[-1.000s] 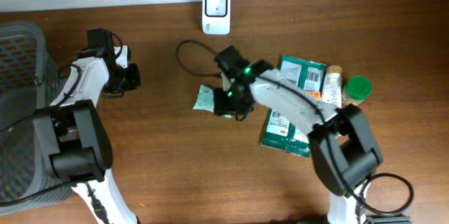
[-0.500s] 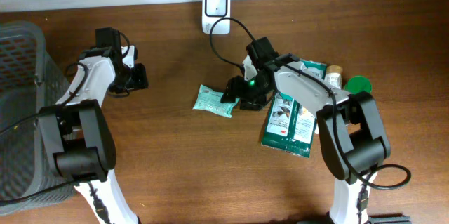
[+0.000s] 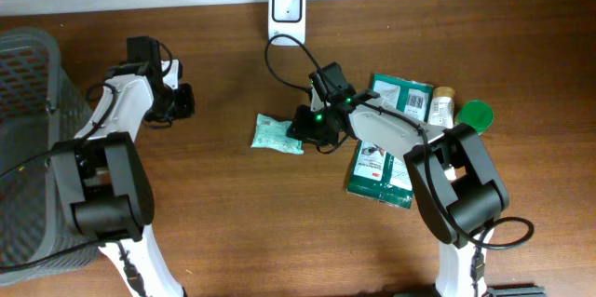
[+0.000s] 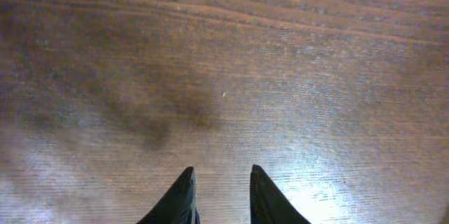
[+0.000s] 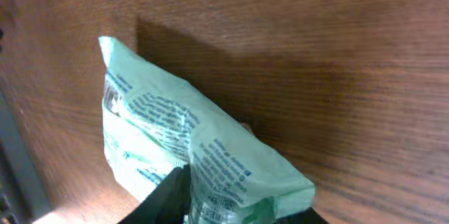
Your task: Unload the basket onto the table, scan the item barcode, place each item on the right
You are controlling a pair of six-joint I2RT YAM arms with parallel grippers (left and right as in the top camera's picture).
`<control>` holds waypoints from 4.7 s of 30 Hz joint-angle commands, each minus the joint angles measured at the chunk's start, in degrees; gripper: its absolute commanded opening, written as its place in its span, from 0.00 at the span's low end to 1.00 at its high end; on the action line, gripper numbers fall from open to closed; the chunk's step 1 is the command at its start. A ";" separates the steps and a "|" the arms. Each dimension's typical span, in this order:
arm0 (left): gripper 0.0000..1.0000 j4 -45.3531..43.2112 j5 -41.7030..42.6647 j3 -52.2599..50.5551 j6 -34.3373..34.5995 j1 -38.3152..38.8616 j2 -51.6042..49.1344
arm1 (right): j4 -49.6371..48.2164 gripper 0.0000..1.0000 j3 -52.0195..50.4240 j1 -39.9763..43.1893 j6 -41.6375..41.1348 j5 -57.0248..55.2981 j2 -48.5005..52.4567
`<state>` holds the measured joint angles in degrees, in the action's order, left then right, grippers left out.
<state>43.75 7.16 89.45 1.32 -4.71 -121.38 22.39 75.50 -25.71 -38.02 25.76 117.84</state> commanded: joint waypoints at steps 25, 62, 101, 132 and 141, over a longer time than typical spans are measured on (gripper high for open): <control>0.99 2.23 -2.69 4.46 -0.04 0.00 20.59 | 26.32 0.04 5.35 12.15 25.11 4.20 -45.86; 0.99 2.23 -2.69 4.46 -0.04 0.00 20.59 | -20.13 0.04 59.12 -2.67 99.10 -61.55 28.92; 0.99 2.23 -2.69 4.46 -0.04 0.00 20.59 | 52.78 0.54 20.72 29.97 31.98 -17.62 -14.29; 0.99 2.23 -2.69 4.46 -0.04 0.00 20.59 | -20.85 0.98 -57.72 29.16 38.86 -18.69 -107.21; 0.99 2.23 -2.69 4.46 -0.04 0.00 20.59 | -23.10 0.98 -75.19 27.17 39.10 -18.88 -117.66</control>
<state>46.06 4.43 93.34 1.34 -4.71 -101.51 -3.42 0.60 1.87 0.69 6.70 0.95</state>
